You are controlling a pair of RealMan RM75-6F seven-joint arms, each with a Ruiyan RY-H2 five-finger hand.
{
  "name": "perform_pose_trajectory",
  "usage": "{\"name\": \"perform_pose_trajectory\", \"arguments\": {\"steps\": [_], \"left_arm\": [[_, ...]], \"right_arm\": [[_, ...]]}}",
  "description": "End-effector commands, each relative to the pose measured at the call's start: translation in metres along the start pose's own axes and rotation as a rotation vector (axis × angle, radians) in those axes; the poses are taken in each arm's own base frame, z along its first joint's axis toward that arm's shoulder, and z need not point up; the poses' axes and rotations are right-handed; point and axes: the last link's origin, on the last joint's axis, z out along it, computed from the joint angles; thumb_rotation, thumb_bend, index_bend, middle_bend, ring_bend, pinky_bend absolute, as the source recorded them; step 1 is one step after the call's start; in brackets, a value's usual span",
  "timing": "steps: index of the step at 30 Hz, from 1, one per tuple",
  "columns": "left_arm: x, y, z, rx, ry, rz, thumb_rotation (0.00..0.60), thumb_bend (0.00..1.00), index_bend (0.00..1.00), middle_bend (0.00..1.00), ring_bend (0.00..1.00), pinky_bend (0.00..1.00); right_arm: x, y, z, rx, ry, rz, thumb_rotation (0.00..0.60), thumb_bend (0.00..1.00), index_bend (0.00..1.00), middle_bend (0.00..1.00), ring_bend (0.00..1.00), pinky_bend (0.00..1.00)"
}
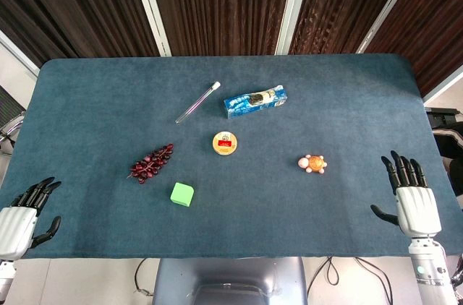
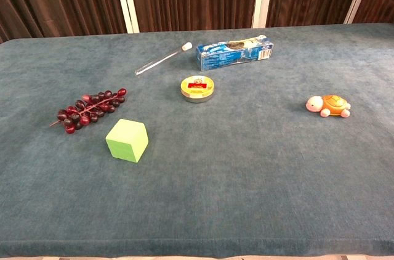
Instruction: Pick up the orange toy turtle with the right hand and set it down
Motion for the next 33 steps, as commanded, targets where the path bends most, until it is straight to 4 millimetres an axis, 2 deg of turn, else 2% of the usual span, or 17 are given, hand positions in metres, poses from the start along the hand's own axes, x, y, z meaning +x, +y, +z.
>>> {"name": "perform_pose_trajectory", "arguments": {"steps": [1, 5, 7, 9, 11, 13, 14, 16, 18, 20, 24, 28, 33], "left_arm": [[0.0, 0.0, 0.0, 0.001, 0.001, -0.001, 0.6, 0.41, 0.15, 0.09, 0.14, 0.3], [0.0, -0.001, -0.001, 0.006, -0.003, 0.001, 0.6, 0.41, 0.16, 0.09, 0.14, 0.3], [0.0, -0.001, -0.001, 0.004, -0.004, 0.002, 0.6, 0.41, 0.16, 0.09, 0.14, 0.3], [0.0, 0.0, -0.001, 0.005, -0.002, 0.003, 0.6, 0.41, 0.16, 0.09, 0.14, 0.3], [0.0, 0.0, -0.001, 0.005, 0.001, 0.003, 0.6, 0.41, 0.16, 0.09, 0.14, 0.3], [0.0, 0.001, -0.001, 0.003, -0.002, 0.004, 0.6, 0.41, 0.16, 0.09, 0.14, 0.3], [0.0, 0.001, -0.001, 0.003, -0.003, 0.004, 0.6, 0.41, 0.16, 0.09, 0.14, 0.3], [0.0, 0.001, -0.001, 0.002, -0.006, 0.005, 0.6, 0.41, 0.16, 0.09, 0.14, 0.3], [0.0, 0.001, 0.0, -0.003, -0.011, 0.006, 0.6, 0.41, 0.16, 0.09, 0.14, 0.3], [0.0, 0.0, -0.001, 0.003, -0.011, 0.004, 0.6, 0.41, 0.17, 0.09, 0.14, 0.3], [-0.001, 0.0, -0.002, 0.005, -0.008, 0.003, 0.6, 0.41, 0.17, 0.09, 0.14, 0.3], [-0.001, 0.0, -0.001, 0.003, -0.016, 0.004, 0.6, 0.41, 0.17, 0.09, 0.14, 0.3], [-0.001, 0.0, -0.002, 0.002, -0.014, 0.003, 0.6, 0.41, 0.17, 0.09, 0.14, 0.3]], "right_arm": [[0.0, -0.002, 0.002, 0.024, 0.028, 0.023, 0.6, 0.06, 0.0, 0.03, 0.02, 0.08], [-0.004, -0.004, 0.004, 0.046, 0.034, 0.03, 0.6, 0.06, 0.01, 0.03, 0.02, 0.1], [-0.005, -0.006, 0.007, 0.053, 0.032, 0.033, 0.6, 0.06, 0.02, 0.07, 0.08, 0.17], [-0.006, -0.008, 0.012, 0.066, 0.048, 0.03, 0.6, 0.06, 0.08, 0.15, 0.29, 0.34], [-0.009, -0.011, 0.019, 0.077, 0.057, 0.024, 0.6, 0.06, 0.21, 0.24, 0.66, 0.65], [-0.013, -0.013, 0.026, 0.085, 0.053, 0.014, 0.6, 0.06, 0.29, 0.26, 0.85, 0.81], [-0.013, -0.013, 0.027, 0.085, 0.053, 0.013, 0.6, 0.06, 0.31, 0.27, 0.89, 0.84], [-0.015, -0.014, 0.031, 0.089, 0.053, 0.005, 0.6, 0.06, 0.35, 0.3, 0.95, 0.89], [-0.022, -0.017, 0.044, 0.091, 0.036, -0.016, 0.6, 0.06, 0.4, 0.33, 0.99, 0.95], [-0.038, -0.023, 0.068, 0.088, -0.049, -0.014, 0.6, 0.06, 0.42, 0.34, 1.0, 0.98], [-0.053, -0.031, 0.09, 0.096, -0.108, -0.005, 0.6, 0.07, 0.44, 0.36, 1.0, 1.0], [-0.065, -0.038, 0.106, 0.102, -0.134, 0.048, 0.6, 0.28, 0.49, 0.37, 1.0, 1.0], [-0.079, -0.049, 0.123, 0.111, -0.145, 0.079, 0.6, 0.33, 0.51, 0.39, 1.0, 1.0]]}}
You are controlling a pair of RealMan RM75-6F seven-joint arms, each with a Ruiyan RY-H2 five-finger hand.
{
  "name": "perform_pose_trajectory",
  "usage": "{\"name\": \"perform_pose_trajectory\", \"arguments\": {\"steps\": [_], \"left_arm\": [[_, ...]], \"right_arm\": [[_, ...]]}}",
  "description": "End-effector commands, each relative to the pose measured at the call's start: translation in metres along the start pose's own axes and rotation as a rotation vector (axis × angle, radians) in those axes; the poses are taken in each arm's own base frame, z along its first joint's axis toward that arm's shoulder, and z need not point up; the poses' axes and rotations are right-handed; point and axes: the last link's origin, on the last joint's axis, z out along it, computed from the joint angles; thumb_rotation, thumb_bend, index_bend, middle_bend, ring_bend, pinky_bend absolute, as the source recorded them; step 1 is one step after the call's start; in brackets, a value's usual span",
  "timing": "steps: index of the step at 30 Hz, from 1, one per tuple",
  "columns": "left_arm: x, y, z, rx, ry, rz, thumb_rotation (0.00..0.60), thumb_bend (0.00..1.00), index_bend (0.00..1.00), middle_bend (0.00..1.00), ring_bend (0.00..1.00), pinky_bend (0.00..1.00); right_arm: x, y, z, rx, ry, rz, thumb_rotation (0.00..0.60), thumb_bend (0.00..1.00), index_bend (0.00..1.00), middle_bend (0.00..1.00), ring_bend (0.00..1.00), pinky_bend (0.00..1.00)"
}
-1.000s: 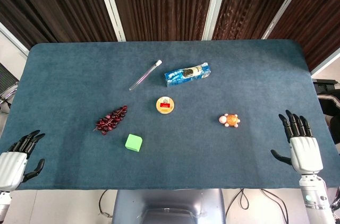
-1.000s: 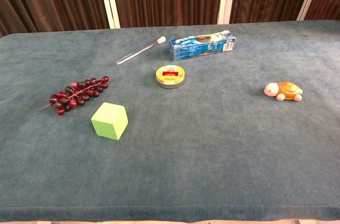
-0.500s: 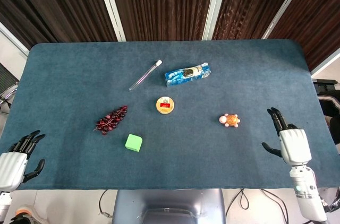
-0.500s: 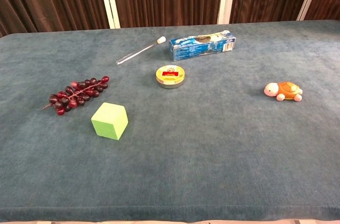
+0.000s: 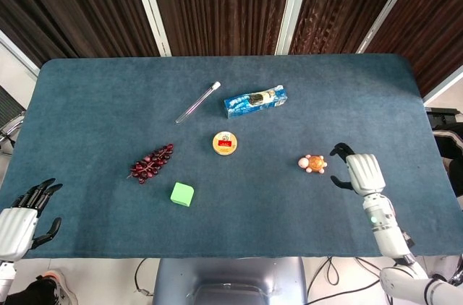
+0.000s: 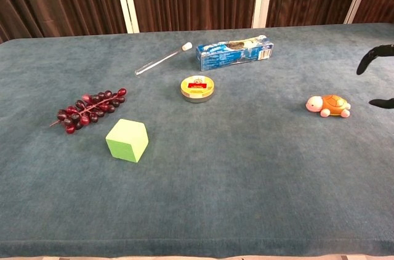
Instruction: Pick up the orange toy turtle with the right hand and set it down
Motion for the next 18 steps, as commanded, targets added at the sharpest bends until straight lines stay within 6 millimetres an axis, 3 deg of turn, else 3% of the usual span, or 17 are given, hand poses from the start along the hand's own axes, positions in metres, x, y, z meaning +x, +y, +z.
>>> {"name": "perform_pose_trajectory", "arguments": {"steps": [1, 18], "left_arm": [[0.0, 0.0, 0.0, 0.0, -0.002, 0.0, 0.6, 0.41, 0.17, 0.09, 0.14, 0.3], [0.0, -0.002, 0.0, -0.002, -0.005, -0.007, 0.6, 0.41, 0.17, 0.09, 0.14, 0.3]], "right_arm": [[-0.009, -0.01, 0.017, 0.012, -0.01, 0.028, 0.6, 0.33, 0.51, 0.39, 1.0, 1.0], [-0.035, -0.018, 0.042, -0.007, -0.057, 0.026, 0.6, 0.34, 0.52, 0.43, 1.0, 1.0]]}}
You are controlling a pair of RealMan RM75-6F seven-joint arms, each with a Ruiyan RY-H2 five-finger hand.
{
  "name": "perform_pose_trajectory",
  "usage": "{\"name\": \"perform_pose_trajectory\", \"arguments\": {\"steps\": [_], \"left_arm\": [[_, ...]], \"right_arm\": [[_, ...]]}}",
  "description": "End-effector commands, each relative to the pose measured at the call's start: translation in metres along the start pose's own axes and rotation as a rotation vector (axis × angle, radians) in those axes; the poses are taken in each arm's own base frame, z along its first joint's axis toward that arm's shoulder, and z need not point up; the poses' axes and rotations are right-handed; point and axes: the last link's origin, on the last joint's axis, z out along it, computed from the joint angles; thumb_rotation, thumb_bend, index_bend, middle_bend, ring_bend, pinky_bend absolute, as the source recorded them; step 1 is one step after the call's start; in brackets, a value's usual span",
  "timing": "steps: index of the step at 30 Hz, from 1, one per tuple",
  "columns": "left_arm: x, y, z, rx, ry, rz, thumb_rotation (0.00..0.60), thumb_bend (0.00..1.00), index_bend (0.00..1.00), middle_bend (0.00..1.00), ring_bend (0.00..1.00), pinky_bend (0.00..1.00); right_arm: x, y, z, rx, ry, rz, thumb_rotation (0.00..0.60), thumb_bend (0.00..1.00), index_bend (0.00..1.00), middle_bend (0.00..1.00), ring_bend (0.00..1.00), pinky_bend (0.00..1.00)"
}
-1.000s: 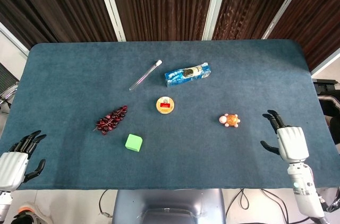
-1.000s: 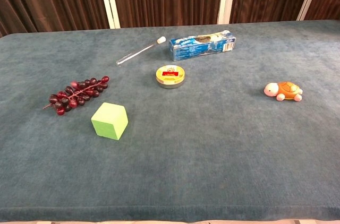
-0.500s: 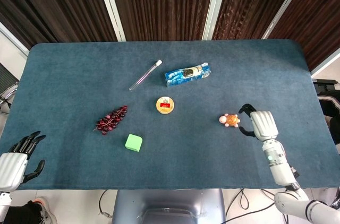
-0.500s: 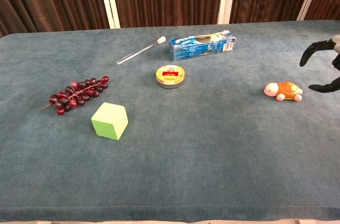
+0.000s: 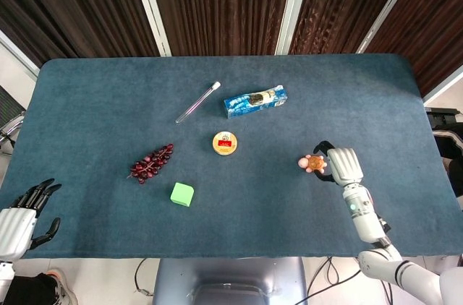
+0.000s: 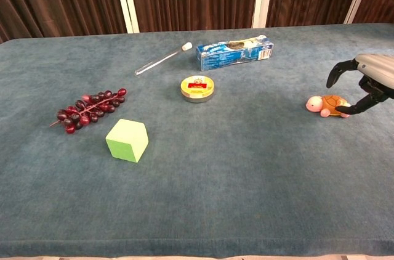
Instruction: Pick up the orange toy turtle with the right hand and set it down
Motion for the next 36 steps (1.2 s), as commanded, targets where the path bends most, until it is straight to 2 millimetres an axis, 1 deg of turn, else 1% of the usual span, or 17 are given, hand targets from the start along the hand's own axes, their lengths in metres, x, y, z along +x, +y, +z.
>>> {"name": "perform_pose_trajectory", "arguments": {"steps": [1, 8, 12, 13, 16, 17, 20, 22, 24, 31, 32, 33, 34, 35, 36], "left_arm": [[0.0, 0.0, 0.0, -0.001, 0.0, 0.001, 0.6, 0.41, 0.17, 0.09, 0.14, 0.3], [0.0, 0.0, 0.0, 0.001, -0.001, 0.0, 0.6, 0.41, 0.17, 0.09, 0.14, 0.3], [0.0, 0.0, 0.0, 0.001, 0.0, -0.001, 0.6, 0.41, 0.17, 0.09, 0.14, 0.3], [0.001, 0.0, 0.0, -0.002, 0.001, -0.002, 0.6, 0.41, 0.17, 0.09, 0.14, 0.3], [0.001, 0.0, 0.002, -0.001, 0.002, -0.003, 0.6, 0.41, 0.17, 0.09, 0.14, 0.3], [0.001, 0.0, 0.001, 0.0, 0.003, -0.004, 0.6, 0.41, 0.17, 0.09, 0.14, 0.3], [0.001, -0.001, 0.0, 0.0, 0.002, -0.005, 0.6, 0.41, 0.17, 0.09, 0.14, 0.3], [0.001, -0.001, 0.0, -0.001, 0.003, -0.004, 0.6, 0.41, 0.17, 0.09, 0.14, 0.3], [0.001, -0.001, 0.001, -0.001, 0.003, -0.005, 0.6, 0.41, 0.17, 0.09, 0.14, 0.3], [0.001, -0.001, 0.002, 0.0, 0.003, -0.005, 0.6, 0.41, 0.17, 0.09, 0.14, 0.3], [0.001, -0.001, 0.0, 0.001, 0.003, -0.006, 0.6, 0.41, 0.17, 0.09, 0.14, 0.3], [0.001, -0.001, -0.001, 0.0, 0.003, -0.006, 0.6, 0.41, 0.17, 0.09, 0.14, 0.3], [0.001, -0.001, -0.001, 0.0, 0.003, -0.006, 0.6, 0.41, 0.17, 0.09, 0.14, 0.3], [0.001, -0.001, -0.001, 0.0, 0.003, -0.006, 0.6, 0.41, 0.17, 0.09, 0.14, 0.3], [0.001, -0.001, -0.001, 0.0, 0.003, -0.006, 0.6, 0.41, 0.17, 0.09, 0.14, 0.3]], "right_arm": [[-0.003, 0.0, 0.005, -0.008, -0.006, -0.001, 0.6, 0.34, 0.53, 0.43, 1.0, 1.0], [-0.013, 0.0, 0.012, -0.022, -0.031, 0.005, 0.6, 0.35, 0.56, 0.46, 1.0, 1.0], [-0.017, 0.001, 0.014, -0.026, -0.04, 0.004, 0.6, 0.38, 0.61, 0.5, 1.0, 1.0], [-0.018, 0.001, 0.014, -0.027, -0.041, 0.004, 0.6, 0.43, 0.63, 0.51, 1.0, 1.0], [-0.018, 0.002, 0.014, -0.026, -0.034, 0.007, 0.6, 0.66, 0.69, 0.58, 1.0, 1.0], [-0.018, 0.002, 0.014, -0.025, -0.028, 0.009, 0.6, 0.71, 0.72, 0.6, 1.0, 1.0], [-0.017, 0.001, 0.013, -0.018, -0.001, 0.009, 0.6, 0.85, 0.82, 0.68, 1.0, 1.0], [-0.016, 0.001, 0.012, -0.012, 0.014, 0.007, 0.6, 0.95, 0.84, 0.71, 1.0, 1.0], [-0.016, 0.001, 0.011, -0.008, 0.028, 0.008, 0.6, 1.0, 0.85, 0.73, 1.0, 1.0], [-0.014, 0.003, 0.009, 0.001, 0.04, 0.004, 0.6, 1.0, 0.85, 0.74, 1.0, 1.0], [-0.015, 0.004, 0.007, 0.005, 0.025, 0.002, 0.6, 1.0, 0.83, 0.73, 1.0, 1.0], [-0.015, 0.005, 0.006, 0.01, 0.012, 0.001, 0.6, 0.98, 0.78, 0.71, 1.0, 1.0], [-0.015, 0.006, 0.005, 0.015, 0.002, 0.005, 0.6, 0.93, 0.68, 0.66, 1.0, 1.0], [-0.014, 0.006, 0.003, 0.021, -0.007, 0.011, 0.6, 0.85, 0.59, 0.6, 1.0, 1.0], [-0.013, 0.007, 0.001, 0.026, -0.011, 0.011, 0.6, 0.72, 0.49, 0.53, 1.0, 1.0]]}}
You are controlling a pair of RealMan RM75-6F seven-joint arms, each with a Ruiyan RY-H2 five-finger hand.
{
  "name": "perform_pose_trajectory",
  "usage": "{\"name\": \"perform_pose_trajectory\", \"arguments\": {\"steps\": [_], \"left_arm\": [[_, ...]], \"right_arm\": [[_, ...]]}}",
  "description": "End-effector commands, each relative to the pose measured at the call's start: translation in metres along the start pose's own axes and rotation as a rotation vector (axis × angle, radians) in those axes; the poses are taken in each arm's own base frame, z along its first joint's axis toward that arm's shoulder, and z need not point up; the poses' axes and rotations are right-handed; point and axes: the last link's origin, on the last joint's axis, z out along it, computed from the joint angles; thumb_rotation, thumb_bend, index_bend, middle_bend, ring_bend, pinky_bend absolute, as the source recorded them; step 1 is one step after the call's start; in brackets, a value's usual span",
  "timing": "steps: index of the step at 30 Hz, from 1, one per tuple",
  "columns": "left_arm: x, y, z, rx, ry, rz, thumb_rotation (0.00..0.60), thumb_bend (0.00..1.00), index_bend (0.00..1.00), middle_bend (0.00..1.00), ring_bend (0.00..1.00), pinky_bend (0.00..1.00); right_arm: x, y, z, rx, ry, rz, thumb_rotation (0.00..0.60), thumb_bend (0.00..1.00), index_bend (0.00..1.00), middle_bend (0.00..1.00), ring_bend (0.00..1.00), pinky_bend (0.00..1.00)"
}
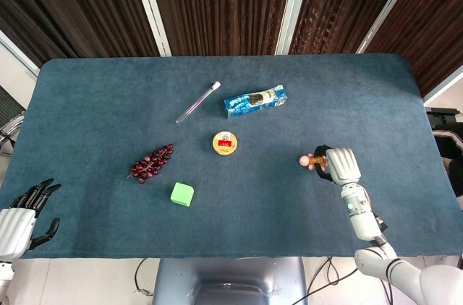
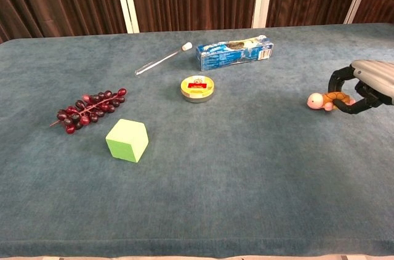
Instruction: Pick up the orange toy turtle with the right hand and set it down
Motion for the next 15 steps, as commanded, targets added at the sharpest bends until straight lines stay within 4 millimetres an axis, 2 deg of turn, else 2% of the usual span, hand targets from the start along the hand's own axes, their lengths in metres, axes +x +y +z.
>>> {"name": "perform_pose_trajectory", "arguments": {"steps": [1, 4, 7, 10, 12, 14, 15], "left_arm": [[0.0, 0.0, 0.0, -0.001, 0.0, 0.0, 0.6, 0.41, 0.17, 0.09, 0.14, 0.3], [0.0, 0.0, 0.0, -0.001, 0.0, 0.0, 0.6, 0.41, 0.17, 0.09, 0.14, 0.3], [0.0, 0.0, 0.0, -0.001, -0.001, 0.0, 0.6, 0.41, 0.17, 0.09, 0.14, 0.3], [0.0, 0.0, 0.0, 0.0, 0.0, -0.001, 0.6, 0.41, 0.17, 0.09, 0.14, 0.3], [0.0, 0.0, 0.0, -0.001, -0.001, -0.001, 0.6, 0.41, 0.17, 0.09, 0.14, 0.3], [0.0, 0.001, 0.0, -0.002, -0.002, 0.001, 0.6, 0.41, 0.17, 0.09, 0.14, 0.3], [-0.001, 0.001, 0.0, -0.003, -0.004, 0.002, 0.6, 0.41, 0.17, 0.09, 0.14, 0.3]], "right_arm": [[0.003, 0.002, -0.007, 0.02, -0.027, 0.003, 0.6, 0.58, 0.4, 0.46, 1.0, 0.99], [0.007, 0.001, -0.013, 0.035, -0.029, -0.007, 0.6, 0.29, 0.22, 0.32, 1.0, 0.96], [0.011, -0.001, -0.02, 0.052, -0.031, -0.016, 0.6, 0.14, 0.1, 0.24, 0.98, 0.94], [0.016, -0.003, -0.026, 0.066, -0.029, -0.022, 0.6, 0.06, 0.03, 0.2, 0.97, 0.93], [0.02, -0.005, -0.029, 0.067, -0.024, -0.009, 0.6, 0.05, 0.02, 0.2, 0.97, 0.93], [0.024, -0.006, -0.028, 0.062, -0.004, 0.006, 0.6, 0.05, 0.07, 0.2, 0.97, 0.93], [0.026, -0.007, -0.027, 0.058, 0.006, 0.008, 0.6, 0.05, 0.12, 0.2, 0.98, 0.93]]}}
